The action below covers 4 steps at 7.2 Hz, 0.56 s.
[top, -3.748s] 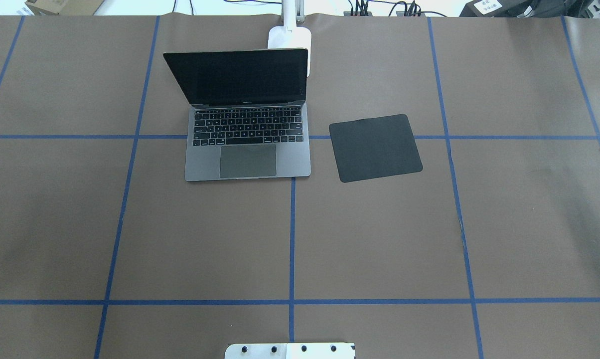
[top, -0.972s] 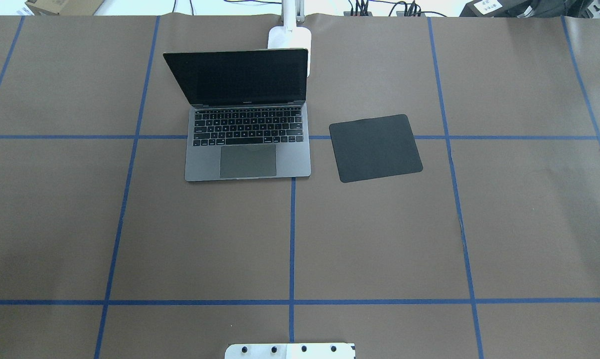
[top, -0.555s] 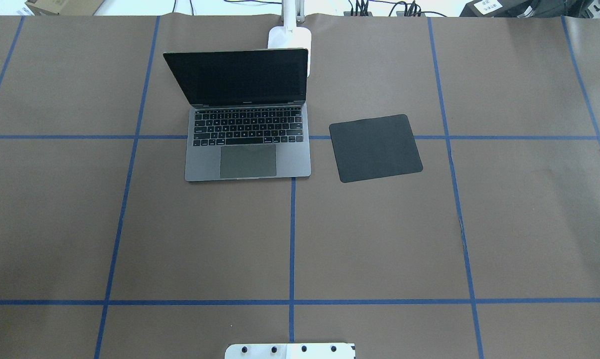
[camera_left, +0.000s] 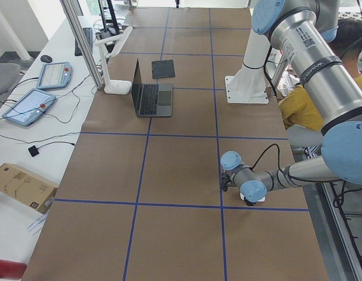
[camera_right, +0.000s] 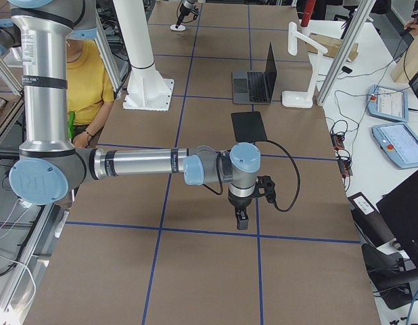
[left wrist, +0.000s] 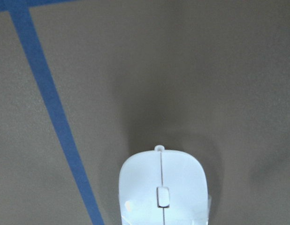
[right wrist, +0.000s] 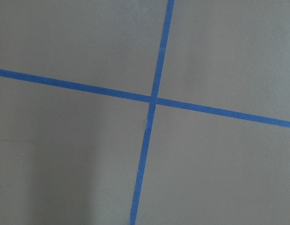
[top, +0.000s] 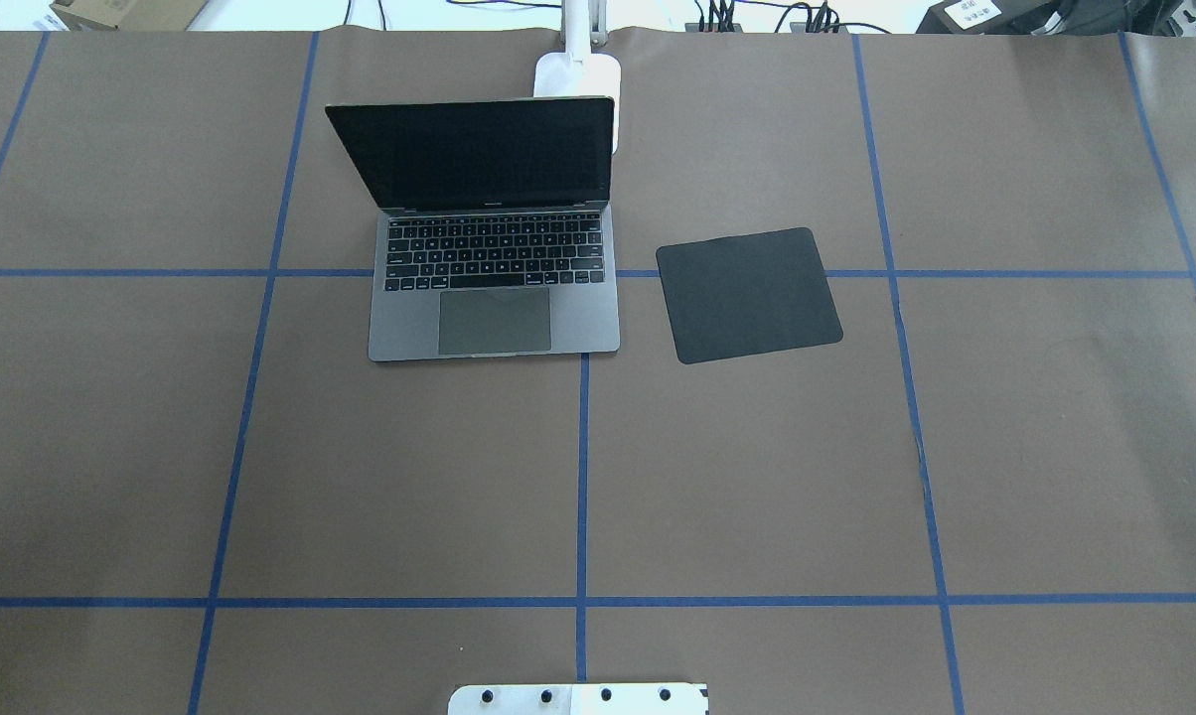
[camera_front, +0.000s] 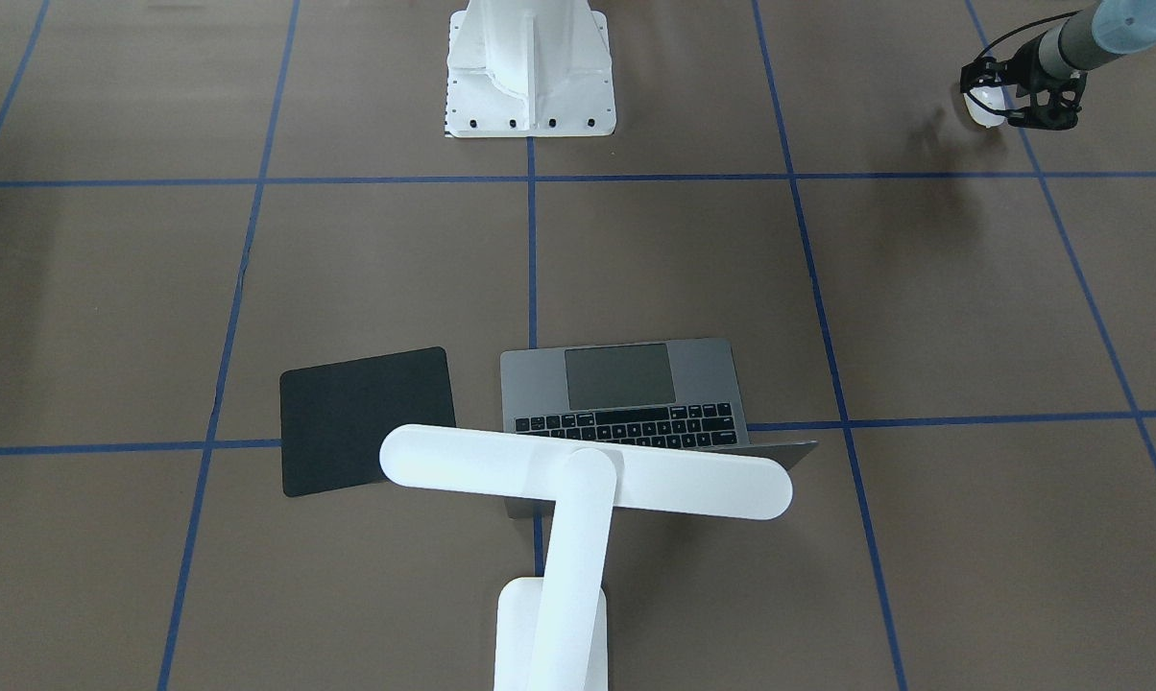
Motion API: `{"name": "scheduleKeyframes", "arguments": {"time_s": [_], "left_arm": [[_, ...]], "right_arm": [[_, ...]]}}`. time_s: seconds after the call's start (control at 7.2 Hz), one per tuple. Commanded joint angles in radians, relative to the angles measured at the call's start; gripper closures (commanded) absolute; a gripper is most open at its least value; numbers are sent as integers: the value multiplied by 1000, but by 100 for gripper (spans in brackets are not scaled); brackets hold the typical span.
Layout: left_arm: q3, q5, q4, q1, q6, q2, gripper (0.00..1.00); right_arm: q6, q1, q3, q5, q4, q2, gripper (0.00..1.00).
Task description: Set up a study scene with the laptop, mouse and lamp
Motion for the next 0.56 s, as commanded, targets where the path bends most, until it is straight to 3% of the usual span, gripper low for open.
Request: {"name": "scheduleKeyframes", "arguments": {"time_s": [0.0,0.42], "left_arm": [[13,0,0,18,-12,-8,0],[28,0,0,33,-14,-28,0]], "right_arm": [[0,0,1,0,0,-1,0],[0,0,1,0,0,0,0]]}}
